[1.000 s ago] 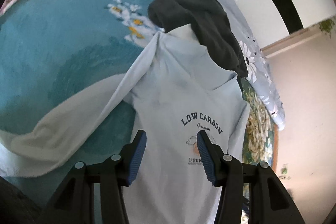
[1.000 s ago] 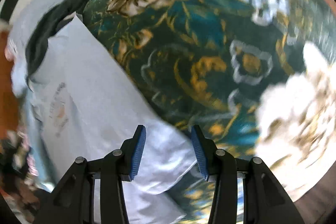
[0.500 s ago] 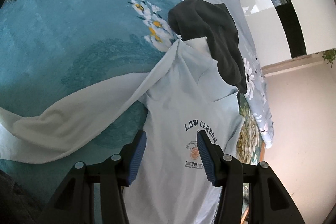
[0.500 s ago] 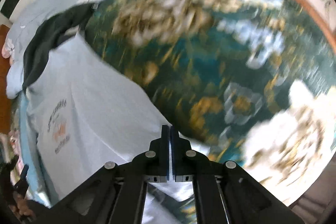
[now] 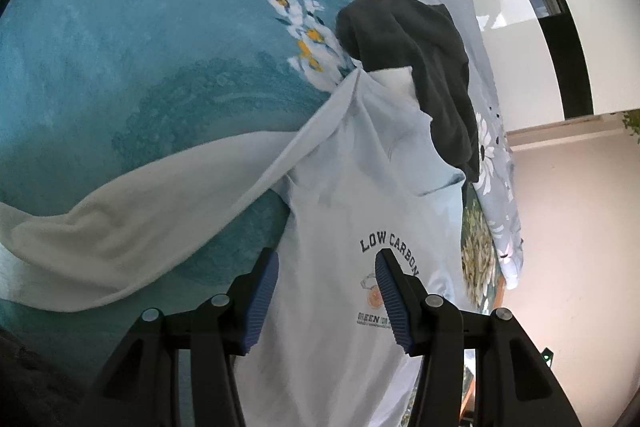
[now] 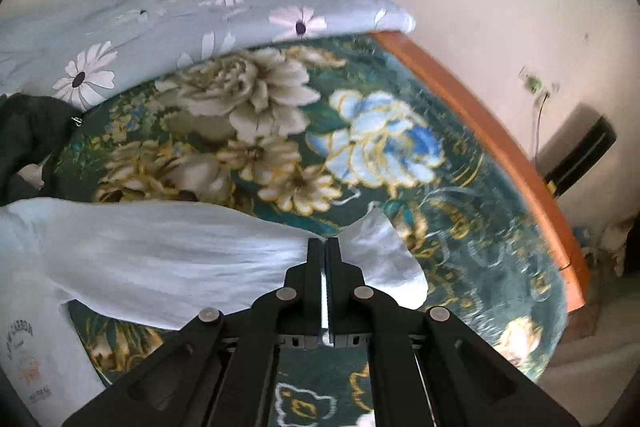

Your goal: Fold clothes

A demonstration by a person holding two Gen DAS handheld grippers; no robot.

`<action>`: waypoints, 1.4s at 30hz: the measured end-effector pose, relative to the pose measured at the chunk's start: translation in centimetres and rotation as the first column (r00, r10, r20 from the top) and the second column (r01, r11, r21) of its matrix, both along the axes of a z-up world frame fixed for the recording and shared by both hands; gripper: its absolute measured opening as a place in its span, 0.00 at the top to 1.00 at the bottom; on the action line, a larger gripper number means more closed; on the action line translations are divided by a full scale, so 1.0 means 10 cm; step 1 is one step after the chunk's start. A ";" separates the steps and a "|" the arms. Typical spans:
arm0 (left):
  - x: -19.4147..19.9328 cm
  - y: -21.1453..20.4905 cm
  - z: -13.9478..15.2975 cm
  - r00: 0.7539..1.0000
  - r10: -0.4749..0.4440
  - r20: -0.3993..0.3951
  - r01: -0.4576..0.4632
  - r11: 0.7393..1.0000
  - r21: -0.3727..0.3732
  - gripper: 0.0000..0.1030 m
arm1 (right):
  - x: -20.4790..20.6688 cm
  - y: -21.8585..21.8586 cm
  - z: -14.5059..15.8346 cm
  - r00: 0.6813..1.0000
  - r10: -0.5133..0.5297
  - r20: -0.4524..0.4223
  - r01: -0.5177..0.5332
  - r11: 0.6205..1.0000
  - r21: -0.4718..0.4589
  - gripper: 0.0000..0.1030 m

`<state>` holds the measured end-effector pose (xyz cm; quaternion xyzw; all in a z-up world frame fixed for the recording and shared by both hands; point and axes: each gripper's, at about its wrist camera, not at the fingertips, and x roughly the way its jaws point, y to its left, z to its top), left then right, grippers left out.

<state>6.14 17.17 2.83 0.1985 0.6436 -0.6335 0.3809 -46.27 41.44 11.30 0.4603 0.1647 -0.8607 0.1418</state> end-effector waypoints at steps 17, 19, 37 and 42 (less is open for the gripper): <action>1.59 -0.38 1.23 0.987 0.130 0.095 -0.099 0.955 -0.281 0.35 | 2.57 -1.75 -0.39 0.649 0.668 0.364 -0.525 0.739 -0.422 0.47; 1.76 -0.27 1.13 0.983 0.148 0.105 -0.116 0.958 -0.262 0.35 | 3.27 -2.16 -0.69 0.495 0.731 0.469 -0.569 0.681 -0.461 0.47; 2.69 0.09 0.47 0.961 0.250 0.119 -0.228 0.959 -0.167 0.35 | 5.08 -3.48 -0.96 0.064 0.761 0.646 -0.688 0.503 -0.524 0.98; 2.77 -0.07 0.28 0.961 0.248 0.121 -0.232 0.964 -0.132 0.35 | 5.15 -4.15 -0.75 0.107 0.775 0.622 -0.641 0.532 -0.553 0.98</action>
